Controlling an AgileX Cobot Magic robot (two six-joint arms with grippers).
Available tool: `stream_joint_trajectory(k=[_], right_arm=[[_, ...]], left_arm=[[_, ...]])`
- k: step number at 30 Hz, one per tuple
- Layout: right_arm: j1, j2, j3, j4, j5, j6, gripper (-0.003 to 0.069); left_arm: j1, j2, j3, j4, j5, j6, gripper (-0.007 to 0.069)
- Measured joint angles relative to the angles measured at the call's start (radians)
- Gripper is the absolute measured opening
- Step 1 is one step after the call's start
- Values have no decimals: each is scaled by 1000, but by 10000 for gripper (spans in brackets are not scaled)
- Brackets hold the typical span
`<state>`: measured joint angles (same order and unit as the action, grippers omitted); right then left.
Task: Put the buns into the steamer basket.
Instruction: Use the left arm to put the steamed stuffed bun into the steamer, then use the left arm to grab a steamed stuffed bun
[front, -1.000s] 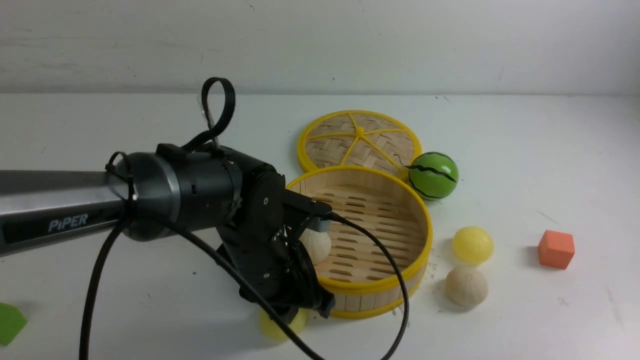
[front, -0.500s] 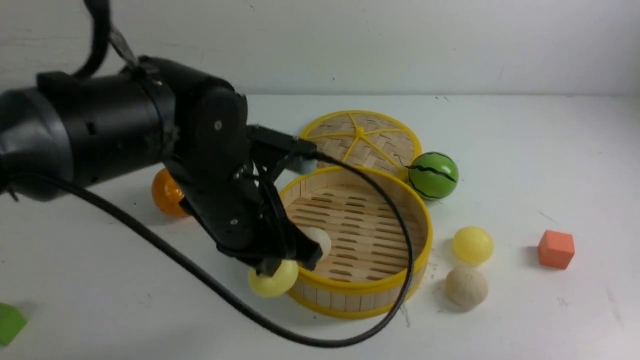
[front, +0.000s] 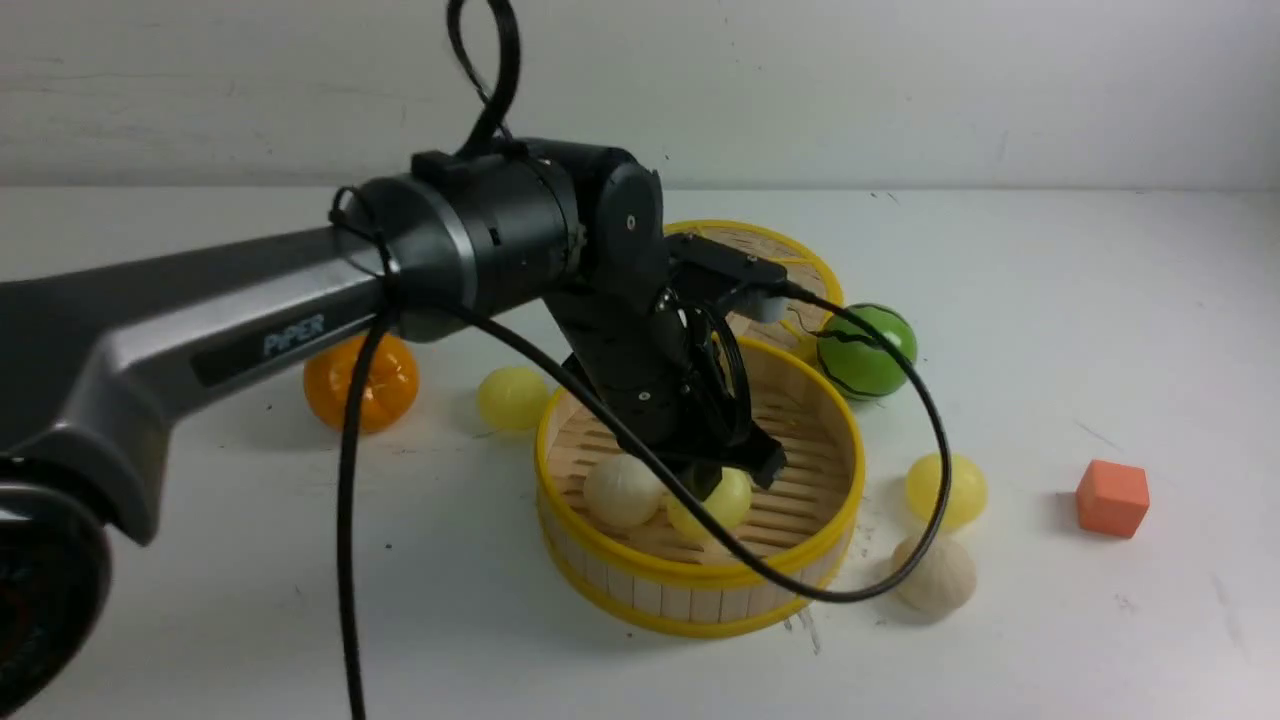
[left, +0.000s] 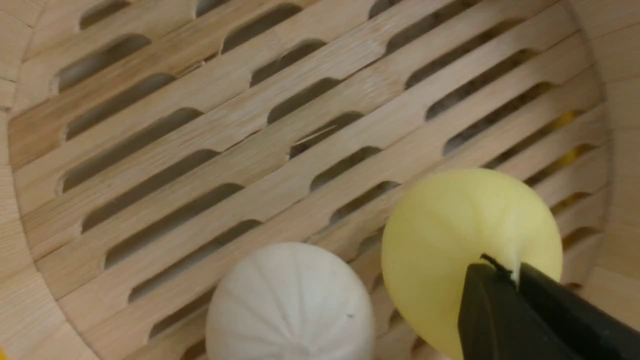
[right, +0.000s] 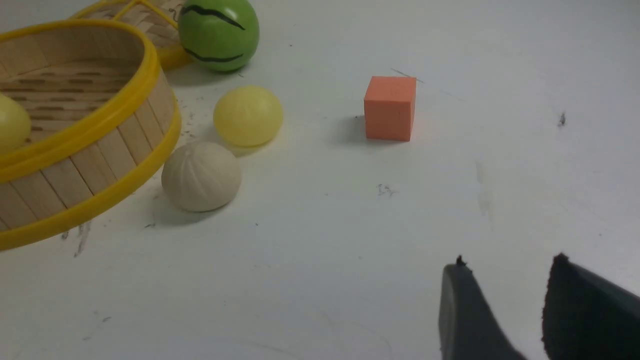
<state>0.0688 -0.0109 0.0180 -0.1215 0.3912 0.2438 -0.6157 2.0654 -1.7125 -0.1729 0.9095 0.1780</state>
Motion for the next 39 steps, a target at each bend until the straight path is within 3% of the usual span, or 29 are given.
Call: stream_joint_trajectory(k=[5,10,11,13,15,18,24,27,31,39], right_arm=[[0,0,0,0,0,0,239],[0,0,0,0,0,0,239],[0,0,0,0,0,0,239],[0,0,0,0,0,0,239],[0,0,0,0,0,0,239],[0,0,0,0,0,0,239],[0,0,0,0,0,0,239],[0,0,0,0,0,0,239],[0,0,0,0,0,0,239],[0,0,0,0,0,0,239]], left_arm=[[0,35,-28,12,41,1,49],[0,11,-36,13,87,1,290],[0,9,-38,13,89,1,300],[0,-37,-59,25,115,-1,402],[0,-92,-79,61,125,-28,438],[14,-160,-93,133,122,-75,384],[145,-130,-99,195,50,-92,69],[201,-45,-104,195,3,-55,-13],[252,64,-161,140,24,-49,16],[289,170,-295,89,38,-37,216]])
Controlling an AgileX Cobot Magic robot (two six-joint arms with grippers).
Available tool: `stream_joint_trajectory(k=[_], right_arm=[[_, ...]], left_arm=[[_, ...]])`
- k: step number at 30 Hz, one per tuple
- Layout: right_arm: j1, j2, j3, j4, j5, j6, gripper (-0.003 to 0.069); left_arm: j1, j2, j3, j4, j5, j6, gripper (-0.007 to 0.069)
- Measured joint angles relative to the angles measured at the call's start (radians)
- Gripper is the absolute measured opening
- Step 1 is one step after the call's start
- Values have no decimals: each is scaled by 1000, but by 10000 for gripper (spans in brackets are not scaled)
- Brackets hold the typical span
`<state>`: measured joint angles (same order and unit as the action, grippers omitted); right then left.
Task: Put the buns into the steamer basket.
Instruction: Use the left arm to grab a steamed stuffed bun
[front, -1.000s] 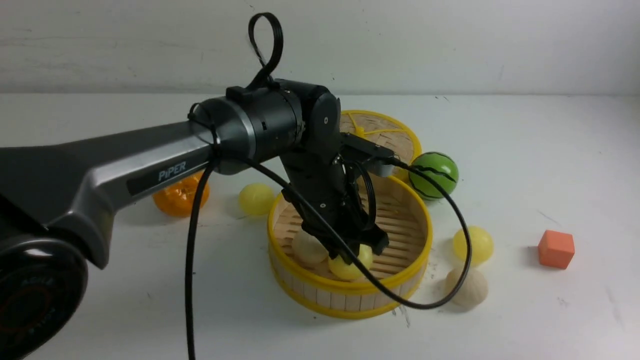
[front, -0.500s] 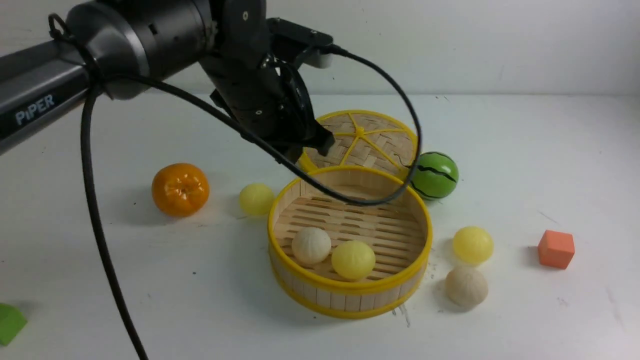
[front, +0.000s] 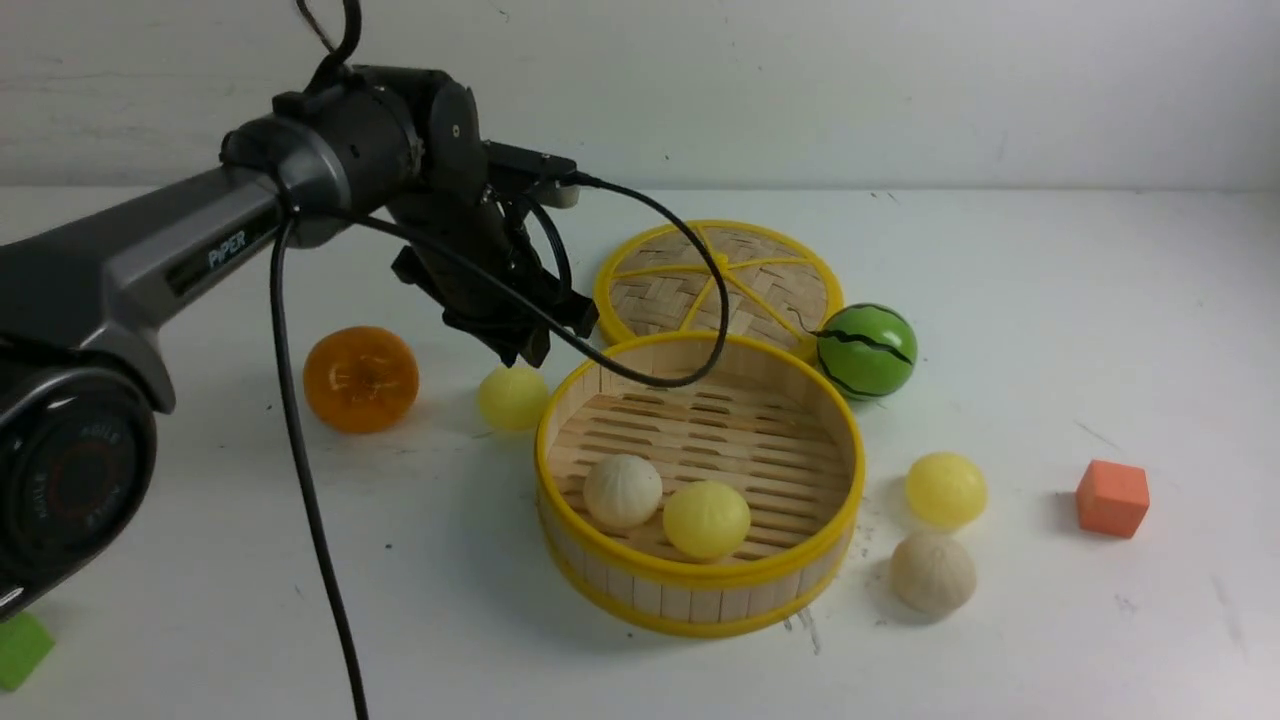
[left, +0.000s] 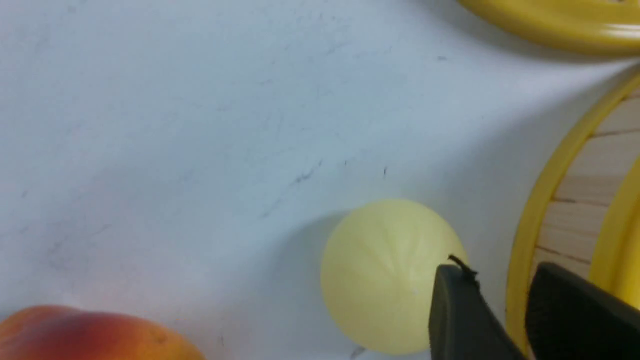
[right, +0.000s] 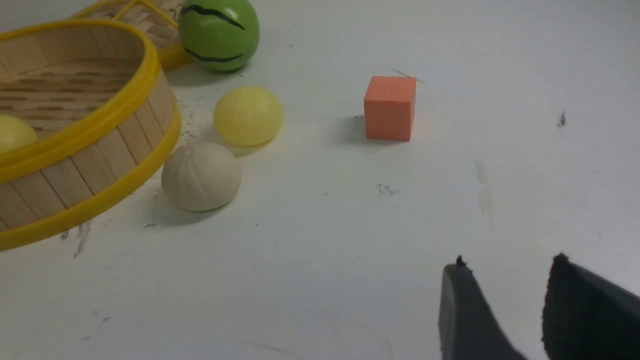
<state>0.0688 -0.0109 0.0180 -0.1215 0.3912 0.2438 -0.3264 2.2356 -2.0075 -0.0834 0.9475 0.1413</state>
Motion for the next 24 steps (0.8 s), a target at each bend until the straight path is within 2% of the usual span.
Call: stream_joint_trajectory(k=[4,20,22,24], right_arm=[[0,0,0,0,0,0,239],[0,0,0,0,0,0,239],[0,0,0,0,0,0,239],[0,0,0,0,0,0,239]], left_arm=[[0,16,-9,42,-5,-5,257],[0,82,-12,92,-74,-8,256],[0,82,-14,92,-74,-8,236],[0,82,-15,91,-56,-28,144]])
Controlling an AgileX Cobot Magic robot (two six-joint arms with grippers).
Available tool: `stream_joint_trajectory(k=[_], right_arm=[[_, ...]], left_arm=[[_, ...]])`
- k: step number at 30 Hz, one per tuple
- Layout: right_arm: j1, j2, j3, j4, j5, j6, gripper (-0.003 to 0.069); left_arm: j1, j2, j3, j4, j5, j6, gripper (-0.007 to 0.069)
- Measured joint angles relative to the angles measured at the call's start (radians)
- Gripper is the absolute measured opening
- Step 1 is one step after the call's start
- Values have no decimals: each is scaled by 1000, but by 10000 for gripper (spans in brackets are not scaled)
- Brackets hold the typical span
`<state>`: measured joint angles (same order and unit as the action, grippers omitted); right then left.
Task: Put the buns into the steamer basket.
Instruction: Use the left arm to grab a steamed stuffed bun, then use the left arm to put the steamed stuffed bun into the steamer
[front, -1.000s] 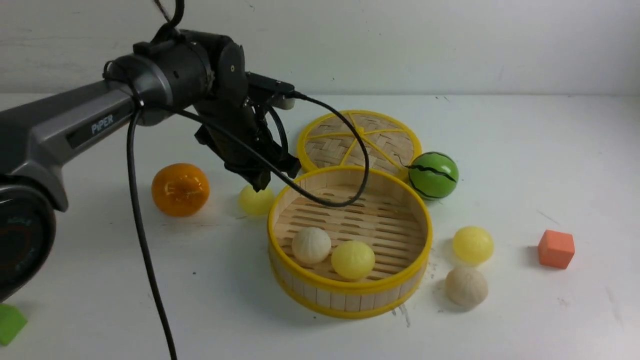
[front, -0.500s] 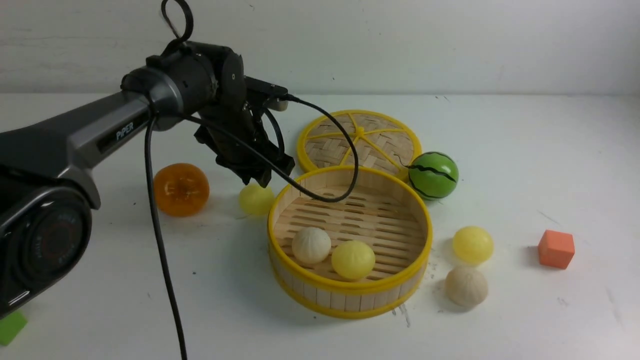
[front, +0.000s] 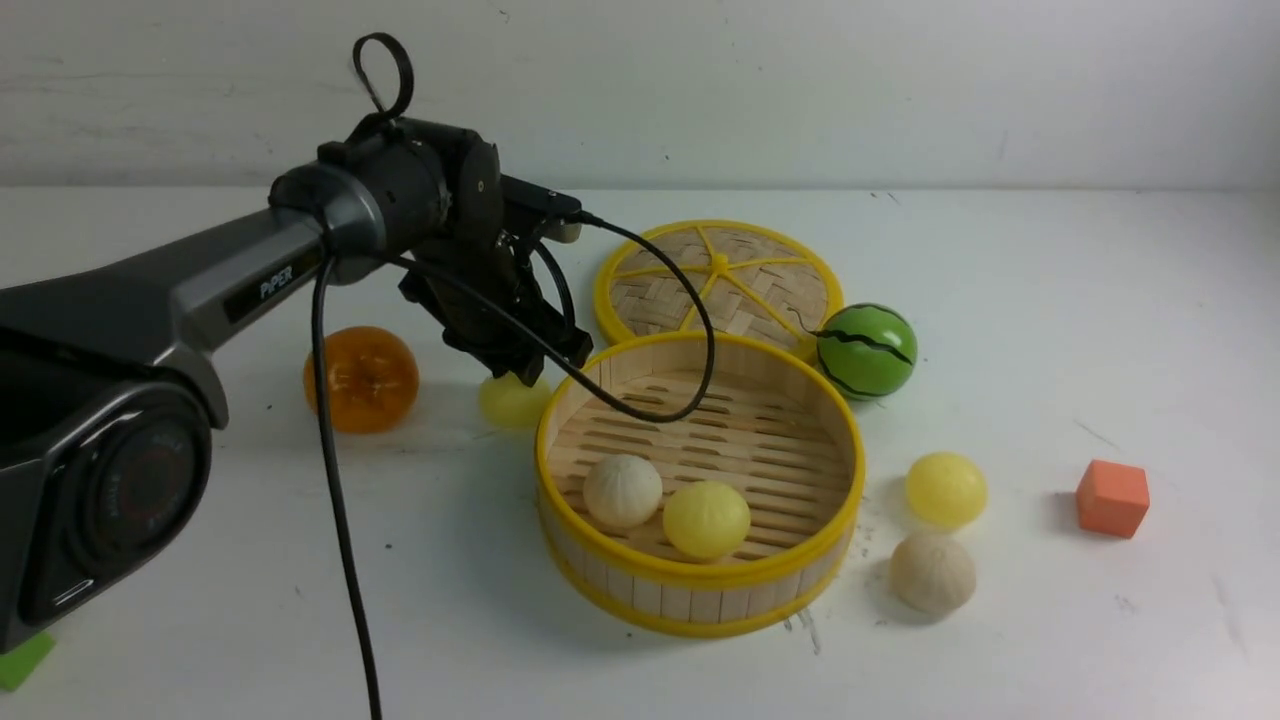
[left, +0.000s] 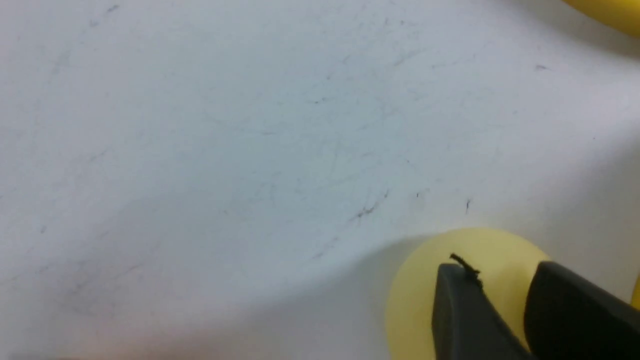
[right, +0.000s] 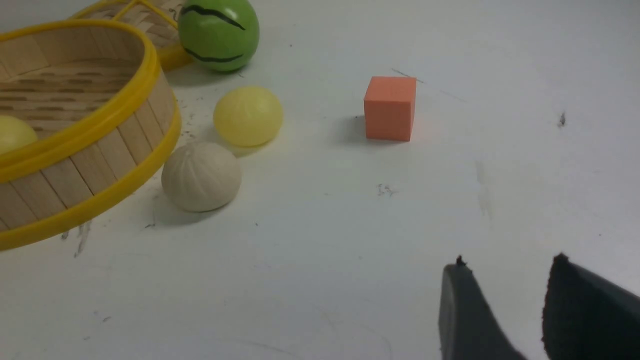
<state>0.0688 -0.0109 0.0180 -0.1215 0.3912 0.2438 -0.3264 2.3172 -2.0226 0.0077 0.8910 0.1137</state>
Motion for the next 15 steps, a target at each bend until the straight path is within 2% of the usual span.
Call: stream_joint_trajectory(k=[2,4,11,15], right_arm=[[0,0,0,0,0,0,239],[0,0,0,0,0,0,239],[0,0,0,0,0,0,239],[0,0,0,0,0,0,239]], left_arm=[[0,0,-1,0,15,-14,38],[0,-3,-2,6,26,-19,-9],[-16,-113,-16,42,101,-53,-13],[-92,-252,-35,7,173,-33,-13]])
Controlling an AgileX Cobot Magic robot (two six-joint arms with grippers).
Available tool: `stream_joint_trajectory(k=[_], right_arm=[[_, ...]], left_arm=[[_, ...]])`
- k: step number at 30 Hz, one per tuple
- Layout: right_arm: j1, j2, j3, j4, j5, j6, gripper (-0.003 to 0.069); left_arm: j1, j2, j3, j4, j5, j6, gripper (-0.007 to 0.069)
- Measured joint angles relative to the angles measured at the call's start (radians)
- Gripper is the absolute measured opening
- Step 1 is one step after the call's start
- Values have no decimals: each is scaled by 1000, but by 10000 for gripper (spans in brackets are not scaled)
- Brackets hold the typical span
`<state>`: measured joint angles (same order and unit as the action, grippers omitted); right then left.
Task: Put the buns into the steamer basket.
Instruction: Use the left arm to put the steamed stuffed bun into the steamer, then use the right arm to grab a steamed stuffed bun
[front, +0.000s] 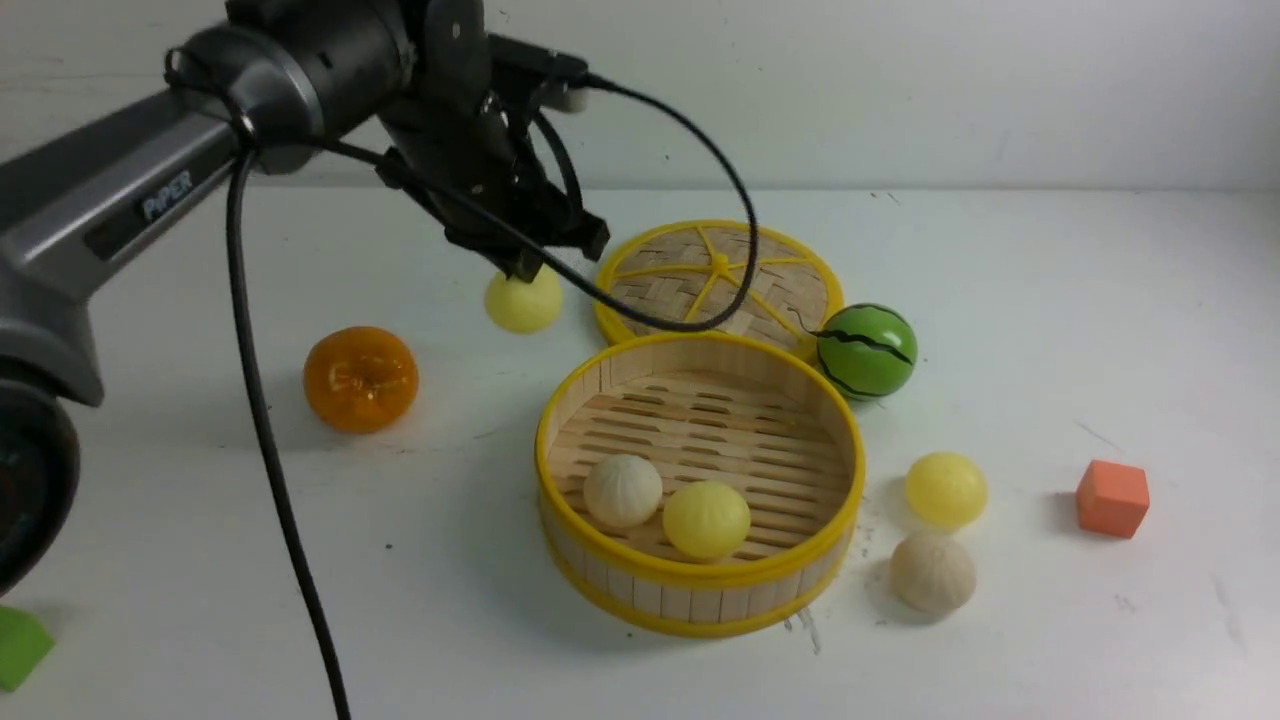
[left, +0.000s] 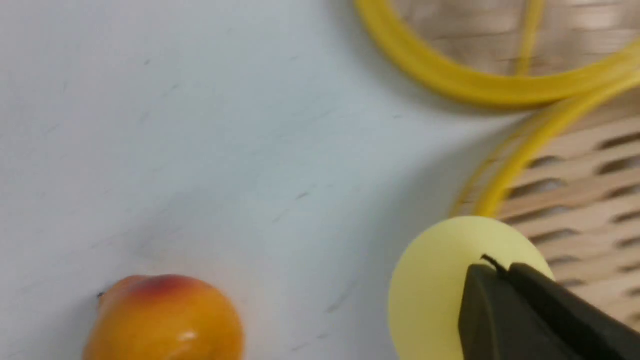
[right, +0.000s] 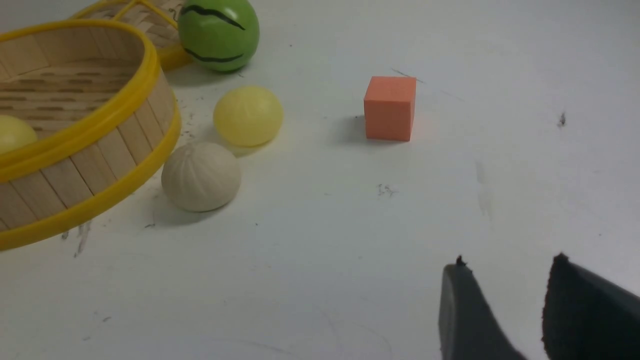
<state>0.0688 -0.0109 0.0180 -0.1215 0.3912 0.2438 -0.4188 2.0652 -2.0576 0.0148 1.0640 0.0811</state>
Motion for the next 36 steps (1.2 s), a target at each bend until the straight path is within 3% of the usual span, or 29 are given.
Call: stream_joint_trajectory(k=[6,16,20,21,22,24,27,30,33,35,36], right_arm=[[0,0,0,0,0,0,239],[0,0,0,0,0,0,239],[0,0,0,0,0,0,239],[0,0,0,0,0,0,239],[0,0,0,0,0,0,239],[0,0,0,0,0,0,239],[0,0,0,0,0,0,239],[0,0,0,0,0,0,239],[0,0,0,0,0,0,239],[0,0,0,0,0,0,239],[0,0,0,0,0,0,239]], left_arm=[[-99,59,-5,-80,32,22,-13],[-97,191,3,-24,-32,23,26],[-88,191,3,-15,-43,23,207],[-88,191,3,-15,-42,23,218],[-87,181,3,-15,-28,4,307],[-87,155,4,-15,3,-26,405],[-97,66,6,-9,55,-81,454],[-123,-76,5,-7,132,-125,357],[-163,-224,14,-7,168,-151,94],[-187,-312,54,-15,171,-163,-1],[-197,-351,82,-15,171,-170,-13]])
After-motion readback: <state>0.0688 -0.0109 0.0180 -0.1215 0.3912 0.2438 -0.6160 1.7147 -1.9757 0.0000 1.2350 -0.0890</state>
